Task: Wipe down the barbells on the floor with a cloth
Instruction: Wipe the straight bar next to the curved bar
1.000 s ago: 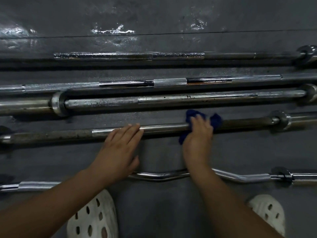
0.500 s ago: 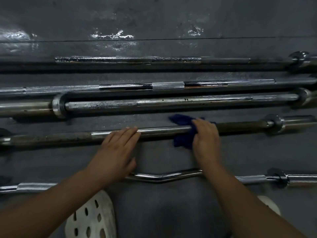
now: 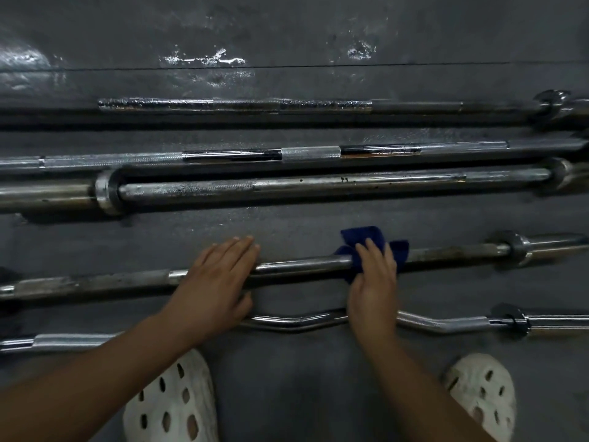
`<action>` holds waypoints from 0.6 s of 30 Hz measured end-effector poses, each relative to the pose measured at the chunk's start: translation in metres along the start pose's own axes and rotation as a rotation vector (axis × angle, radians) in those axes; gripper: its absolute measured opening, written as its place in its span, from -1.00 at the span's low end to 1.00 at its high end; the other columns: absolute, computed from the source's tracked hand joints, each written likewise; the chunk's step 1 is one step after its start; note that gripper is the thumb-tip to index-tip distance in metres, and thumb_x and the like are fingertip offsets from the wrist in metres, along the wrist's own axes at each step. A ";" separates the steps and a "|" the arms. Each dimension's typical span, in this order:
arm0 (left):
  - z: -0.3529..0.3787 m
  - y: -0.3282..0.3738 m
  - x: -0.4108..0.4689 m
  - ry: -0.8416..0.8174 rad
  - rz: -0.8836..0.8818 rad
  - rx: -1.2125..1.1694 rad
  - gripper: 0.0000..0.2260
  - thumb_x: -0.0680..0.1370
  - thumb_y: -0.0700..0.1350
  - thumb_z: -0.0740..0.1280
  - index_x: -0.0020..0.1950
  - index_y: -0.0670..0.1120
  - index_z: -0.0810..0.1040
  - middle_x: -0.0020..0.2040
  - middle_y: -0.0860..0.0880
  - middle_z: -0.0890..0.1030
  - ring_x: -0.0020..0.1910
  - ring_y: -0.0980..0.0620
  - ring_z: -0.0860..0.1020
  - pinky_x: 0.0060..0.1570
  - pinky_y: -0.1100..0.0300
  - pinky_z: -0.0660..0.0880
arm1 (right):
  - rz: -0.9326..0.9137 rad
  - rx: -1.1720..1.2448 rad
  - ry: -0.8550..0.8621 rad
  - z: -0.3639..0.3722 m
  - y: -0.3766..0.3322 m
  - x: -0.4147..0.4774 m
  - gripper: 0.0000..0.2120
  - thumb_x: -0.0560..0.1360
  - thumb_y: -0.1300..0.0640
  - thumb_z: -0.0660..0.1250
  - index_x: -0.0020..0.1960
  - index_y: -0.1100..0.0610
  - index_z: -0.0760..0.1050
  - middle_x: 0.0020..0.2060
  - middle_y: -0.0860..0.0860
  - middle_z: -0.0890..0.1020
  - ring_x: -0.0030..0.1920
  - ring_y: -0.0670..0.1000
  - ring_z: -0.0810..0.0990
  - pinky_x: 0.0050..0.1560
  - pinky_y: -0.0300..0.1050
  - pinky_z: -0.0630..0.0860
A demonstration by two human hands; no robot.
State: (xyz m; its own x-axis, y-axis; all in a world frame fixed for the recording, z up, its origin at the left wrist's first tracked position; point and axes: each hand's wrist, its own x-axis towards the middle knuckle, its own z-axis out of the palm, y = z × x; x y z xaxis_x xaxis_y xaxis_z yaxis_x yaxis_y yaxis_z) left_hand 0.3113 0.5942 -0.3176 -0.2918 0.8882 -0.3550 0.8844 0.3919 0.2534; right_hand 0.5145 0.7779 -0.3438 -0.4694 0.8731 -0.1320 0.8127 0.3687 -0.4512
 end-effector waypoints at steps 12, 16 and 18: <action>-0.005 0.000 0.005 0.066 0.024 -0.014 -0.34 0.39 0.09 0.18 0.46 -0.15 0.39 0.46 -0.17 0.42 0.38 -0.14 0.40 0.37 -0.01 0.21 | 0.463 0.374 0.235 -0.018 -0.029 0.033 -0.77 0.58 0.17 0.29 0.23 0.08 0.40 0.34 0.05 0.30 0.26 0.11 0.43 0.25 -0.06 0.44; -0.003 -0.002 0.007 0.064 0.014 -0.006 -0.35 0.41 0.11 0.16 0.48 -0.12 0.35 0.47 -0.16 0.41 0.39 -0.14 0.39 0.38 -0.06 0.27 | 0.957 0.828 0.367 -0.007 -0.059 0.042 -0.68 0.60 0.14 0.29 0.33 0.11 0.36 0.27 0.07 0.45 0.05 0.03 0.52 0.01 -0.18 0.42; -0.003 -0.003 0.009 0.054 0.008 -0.018 -0.34 0.41 0.11 0.17 0.48 -0.13 0.36 0.47 -0.16 0.41 0.39 -0.14 0.40 0.38 -0.06 0.28 | 1.078 1.003 0.290 0.005 -0.082 0.038 -0.73 0.60 0.21 0.27 0.29 0.14 0.40 0.10 0.08 0.56 -0.06 0.02 0.55 0.00 -0.15 0.43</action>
State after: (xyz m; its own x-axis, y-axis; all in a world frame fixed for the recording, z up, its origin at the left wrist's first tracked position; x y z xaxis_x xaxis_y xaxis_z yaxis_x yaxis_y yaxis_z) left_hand 0.3055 0.6018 -0.3192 -0.3044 0.9029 -0.3035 0.8802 0.3884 0.2726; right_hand 0.4280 0.7791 -0.3164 0.3644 0.6515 -0.6654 0.0901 -0.7358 -0.6711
